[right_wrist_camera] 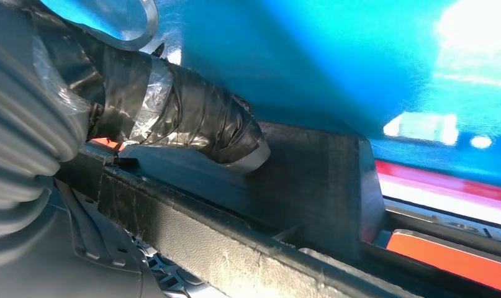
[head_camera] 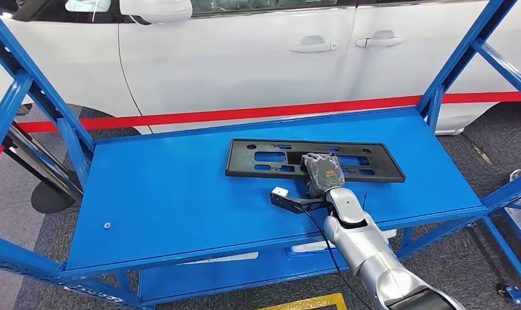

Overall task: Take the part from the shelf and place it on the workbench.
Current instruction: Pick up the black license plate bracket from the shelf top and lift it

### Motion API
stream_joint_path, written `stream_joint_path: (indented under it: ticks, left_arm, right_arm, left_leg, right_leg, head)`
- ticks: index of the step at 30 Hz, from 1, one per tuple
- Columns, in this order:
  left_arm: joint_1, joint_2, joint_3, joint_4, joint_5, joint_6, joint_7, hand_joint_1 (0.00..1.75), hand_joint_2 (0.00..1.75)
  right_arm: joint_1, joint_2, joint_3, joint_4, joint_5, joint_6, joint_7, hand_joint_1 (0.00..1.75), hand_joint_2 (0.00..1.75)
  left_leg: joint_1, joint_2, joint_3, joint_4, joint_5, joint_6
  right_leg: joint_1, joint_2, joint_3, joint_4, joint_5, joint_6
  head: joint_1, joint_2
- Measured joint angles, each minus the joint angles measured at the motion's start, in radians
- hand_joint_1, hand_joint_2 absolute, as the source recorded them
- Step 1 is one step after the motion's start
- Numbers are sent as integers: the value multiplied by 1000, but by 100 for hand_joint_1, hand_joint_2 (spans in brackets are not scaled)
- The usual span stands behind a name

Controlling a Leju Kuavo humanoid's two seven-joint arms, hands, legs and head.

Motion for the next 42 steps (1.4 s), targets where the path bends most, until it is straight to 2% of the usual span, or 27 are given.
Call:
stream_joint_path:
  ticks: [14, 18, 21, 25, 29, 31, 33, 35, 36, 37, 38, 39, 40, 41, 42]
  left_arm:
    - [0, 0, 0, 0, 0, 3, 4, 0, 175]
    - [3, 0, 0, 0, 8, 21, 15, 0, 175]
    - [6, 0, 0, 0, 9, 24, 31, 0, 175]
    - [11, 0, 2, 0, 18, 29, 58, 0, 175]
    - [13, 0, 3, 0, -1, 43, 71, 0, 175]
    - [13, 0, 2, 0, -12, 49, 76, 0, 175]
    - [11, -1, 1, 0, -18, 51, 79, 0, 175]
    - [10, -1, 0, 0, -20, 52, 79, 0, 175]
    - [9, -1, -1, 0, -20, 53, 79, 0, 175]
    - [9, -1, -1, 0, -21, 53, 80, 0, 175]
    - [9, -1, -2, 0, -21, 53, 80, 0, 175]
    - [9, -1, -2, 0, -21, 53, 80, 0, 175]
    - [9, -1, -2, 0, -21, 53, 80, 0, 175]
    - [10, -1, -3, 0, -21, 54, 81, 0, 175]
    - [9, -1, -3, 0, -21, 54, 81, 0, 175]
  right_arm:
    - [0, 0, 0, 0, 0, -2, 0, 175, 175]
    - [8, -7, 0, -23, 6, -29, 11, 175, 175]
    - [17, -20, 0, -111, 53, -65, 52, 175, 175]
    - [13, -46, 0, -308, 105, -77, 85, 175, 175]
    - [25, -76, 1, -531, 219, -85, 90, 175, 175]
    - [38, -91, 2, -606, 266, -92, 96, 175, 175]
    - [48, -102, 4, -652, 281, -97, 102, 175, 175]
    - [57, -114, 8, -680, 286, -102, 105, 175, 175]
    - [63, -119, 9, -688, 287, -104, 105, 175, 175]
    - [68, -123, 9, -694, 288, -104, 105, 175, 175]
    - [73, -126, 10, -697, 289, -105, 105, 175, 175]
    - [75, -128, 11, -699, 290, -105, 105, 175, 175]
    - [76, -131, 11, -701, 290, -105, 105, 175, 175]
    - [76, -133, 12, -704, 290, -105, 105, 175, 175]
    - [76, -135, 13, -707, 291, -105, 105, 175, 175]
  left_leg:
    - [0, 0, 0, 0, 0, 0]
    - [0, 0, 0, 0, 0, 0]
    - [0, 0, -2, 0, 0, 0]
    - [-1, 0, -2, 1, 0, 0]
    - [-7, -1, -3, 7, -5, 9]
    - [-2, 0, 2, -1, -1, 15]
    - [5, 2, 6, -12, 5, 21]
    - [7, 3, 5, -15, 7, 24]
    - [7, 3, 3, -14, 8, 24]
    - [7, 3, 2, -12, 7, 24]
    - [8, 3, 1, -9, 6, 22]
    - [9, 3, 0, -4, 4, 20]
    - [11, 3, -2, 3, 1, 16]
    - [11, 2, -6, 10, -2, 11]
    - [11, 0, -11, 17, -3, 5]
  right_leg:
    - [0, 0, 0, 0, 0, 0]
    - [0, 0, 0, 0, 0, 0]
    - [0, 0, 0, 1, 0, 0]
    - [0, -1, -1, 0, 0, 0]
    - [-7, 0, 0, -4, -1, 12]
    - [-6, 0, 2, 0, -5, 17]
    - [-6, -1, -20, 53, -41, 20]
    - [-9, -1, -88, 183, -103, 22]
    - [-11, -1, -127, 252, -124, 24]
    - [-13, -1, -156, 296, -126, 26]
    - [-16, -2, -168, 304, -106, 28]
    - [-20, -2, -161, 271, -67, 30]
    - [-24, -3, -141, 208, -23, 32]
    - [-25, -4, -117, 148, 9, 33]
    - [-24, -3, -99, 102, 29, 32]
  head:
    - [0, 0]
    - [0, 0]
    - [0, 0]
    - [0, 0]
    - [0, 0]
    - [0, 0]
    - [0, 0]
    - [1, 0]
    - [1, 0]
    - [1, 0]
    - [1, 0]
    - [1, 0]
    - [1, 0]
    - [1, 0]
    - [1, 0]
